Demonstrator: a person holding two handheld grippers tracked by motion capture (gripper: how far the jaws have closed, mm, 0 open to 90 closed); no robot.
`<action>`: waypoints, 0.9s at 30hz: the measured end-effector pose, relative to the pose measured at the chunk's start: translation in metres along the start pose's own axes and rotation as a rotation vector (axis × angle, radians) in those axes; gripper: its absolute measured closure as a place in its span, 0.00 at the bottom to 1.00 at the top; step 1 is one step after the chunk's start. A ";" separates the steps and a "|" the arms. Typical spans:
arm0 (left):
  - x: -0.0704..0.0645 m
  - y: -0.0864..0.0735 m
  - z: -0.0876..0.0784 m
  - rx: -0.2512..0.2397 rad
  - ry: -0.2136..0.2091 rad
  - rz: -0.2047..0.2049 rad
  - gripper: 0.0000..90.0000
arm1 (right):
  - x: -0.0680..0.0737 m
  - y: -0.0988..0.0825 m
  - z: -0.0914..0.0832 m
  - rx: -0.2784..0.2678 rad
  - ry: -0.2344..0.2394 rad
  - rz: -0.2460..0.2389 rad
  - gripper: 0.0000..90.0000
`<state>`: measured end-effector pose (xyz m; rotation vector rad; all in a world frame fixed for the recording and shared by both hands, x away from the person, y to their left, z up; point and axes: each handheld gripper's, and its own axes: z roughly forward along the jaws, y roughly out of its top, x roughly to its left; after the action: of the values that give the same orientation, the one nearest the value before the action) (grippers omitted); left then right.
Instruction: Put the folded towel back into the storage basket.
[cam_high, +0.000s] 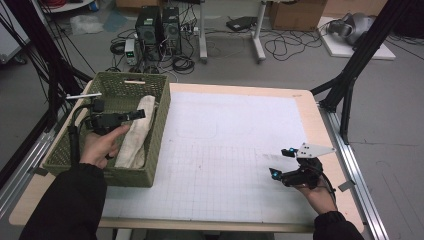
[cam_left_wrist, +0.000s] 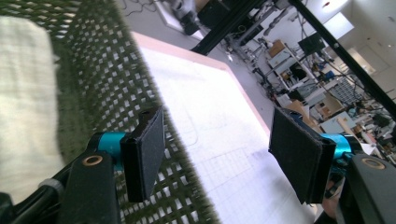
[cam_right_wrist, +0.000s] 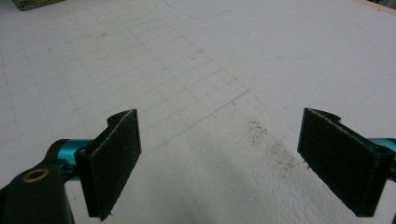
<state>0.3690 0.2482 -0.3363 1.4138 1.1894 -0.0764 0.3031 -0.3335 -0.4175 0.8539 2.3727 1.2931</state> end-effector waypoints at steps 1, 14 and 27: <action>-0.003 0.000 0.002 0.007 -0.003 0.012 0.40 | 0.000 0.000 0.000 -0.001 0.002 -0.002 0.14; -0.029 -0.007 0.024 0.012 -0.011 0.043 0.40 | -0.001 0.002 -0.001 -0.008 0.006 -0.001 0.13; -0.050 -0.015 0.048 0.020 -0.003 0.054 0.37 | -0.001 0.004 -0.002 -0.012 0.005 -0.003 0.13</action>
<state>0.3636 0.1785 -0.3269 1.4622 1.1498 -0.0530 0.3045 -0.3339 -0.4132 0.8437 2.3664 1.3090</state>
